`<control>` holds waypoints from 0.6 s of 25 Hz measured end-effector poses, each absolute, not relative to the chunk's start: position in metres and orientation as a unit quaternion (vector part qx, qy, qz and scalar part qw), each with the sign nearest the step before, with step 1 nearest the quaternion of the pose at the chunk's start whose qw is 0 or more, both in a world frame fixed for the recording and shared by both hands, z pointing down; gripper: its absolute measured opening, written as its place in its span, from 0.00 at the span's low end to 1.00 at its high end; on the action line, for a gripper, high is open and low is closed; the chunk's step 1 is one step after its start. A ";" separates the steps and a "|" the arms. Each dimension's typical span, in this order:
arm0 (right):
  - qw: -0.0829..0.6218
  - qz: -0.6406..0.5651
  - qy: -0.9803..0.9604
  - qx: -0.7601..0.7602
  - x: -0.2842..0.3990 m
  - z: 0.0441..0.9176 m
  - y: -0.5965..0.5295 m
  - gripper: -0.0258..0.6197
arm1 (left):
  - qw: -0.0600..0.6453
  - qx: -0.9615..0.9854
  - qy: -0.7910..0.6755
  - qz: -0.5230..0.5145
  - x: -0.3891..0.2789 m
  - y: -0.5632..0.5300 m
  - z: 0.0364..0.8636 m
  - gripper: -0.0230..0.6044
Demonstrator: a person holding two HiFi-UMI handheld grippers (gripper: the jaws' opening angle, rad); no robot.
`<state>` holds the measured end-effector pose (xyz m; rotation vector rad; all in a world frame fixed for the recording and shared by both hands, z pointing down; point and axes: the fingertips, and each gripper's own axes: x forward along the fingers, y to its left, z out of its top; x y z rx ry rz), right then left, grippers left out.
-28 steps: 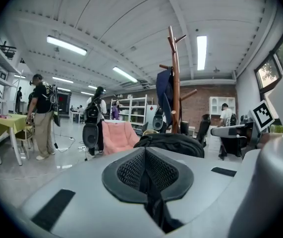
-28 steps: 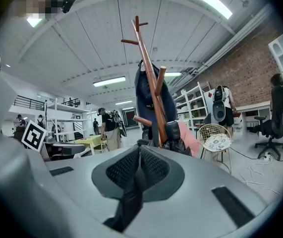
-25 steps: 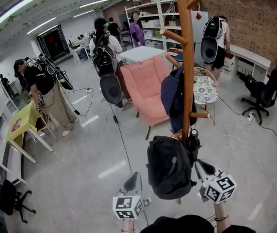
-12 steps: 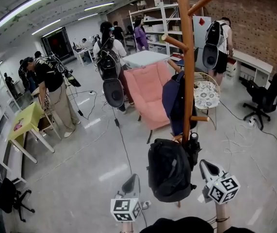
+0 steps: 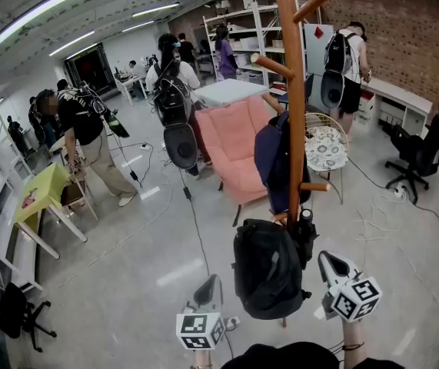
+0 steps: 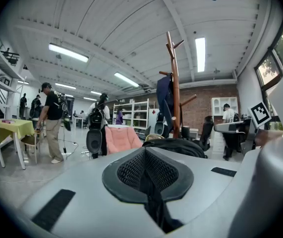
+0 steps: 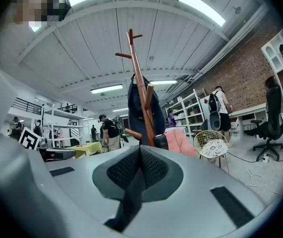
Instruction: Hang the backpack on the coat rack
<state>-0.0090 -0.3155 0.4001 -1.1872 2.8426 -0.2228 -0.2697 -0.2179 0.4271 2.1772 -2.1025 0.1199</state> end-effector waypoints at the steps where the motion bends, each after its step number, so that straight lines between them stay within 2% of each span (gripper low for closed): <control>1: 0.026 -0.073 0.920 -0.384 -0.009 0.399 -0.315 0.06 | 0.057 0.718 -0.693 0.040 -0.270 -0.217 0.427 0.06; 15: 0.030 -0.072 0.919 -0.387 -0.011 0.399 -0.322 0.06 | 0.053 0.717 -0.694 0.045 -0.273 -0.224 0.425 0.06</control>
